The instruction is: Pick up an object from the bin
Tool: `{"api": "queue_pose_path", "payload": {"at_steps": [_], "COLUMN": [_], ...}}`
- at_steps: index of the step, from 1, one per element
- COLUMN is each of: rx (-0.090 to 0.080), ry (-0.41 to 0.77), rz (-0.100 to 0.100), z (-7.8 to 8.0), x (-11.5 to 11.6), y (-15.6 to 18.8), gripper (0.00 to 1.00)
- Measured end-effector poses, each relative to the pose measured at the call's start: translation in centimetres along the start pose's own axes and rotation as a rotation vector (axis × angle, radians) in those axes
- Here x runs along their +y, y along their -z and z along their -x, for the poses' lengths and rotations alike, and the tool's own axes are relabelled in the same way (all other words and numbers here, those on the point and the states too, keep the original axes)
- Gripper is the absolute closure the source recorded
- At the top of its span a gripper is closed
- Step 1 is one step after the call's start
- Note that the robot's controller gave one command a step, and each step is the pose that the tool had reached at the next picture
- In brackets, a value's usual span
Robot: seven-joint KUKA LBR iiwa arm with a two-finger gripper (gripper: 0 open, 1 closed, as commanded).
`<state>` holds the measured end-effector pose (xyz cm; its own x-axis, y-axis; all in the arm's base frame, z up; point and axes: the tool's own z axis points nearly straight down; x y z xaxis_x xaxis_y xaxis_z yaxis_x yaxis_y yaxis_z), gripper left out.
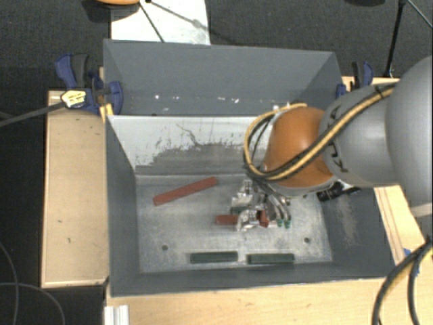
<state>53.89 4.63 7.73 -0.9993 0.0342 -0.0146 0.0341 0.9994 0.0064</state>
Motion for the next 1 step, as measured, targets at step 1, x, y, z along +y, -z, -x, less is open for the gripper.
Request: {"api": "queue_pose_path", "payload": {"at_steps": [1], "rx": [0.01], "ry": [0.068], "rz": [-0.006], "z": [2.69], "x": [-1.22], "y": [18.72], "gripper": [1.0]}}
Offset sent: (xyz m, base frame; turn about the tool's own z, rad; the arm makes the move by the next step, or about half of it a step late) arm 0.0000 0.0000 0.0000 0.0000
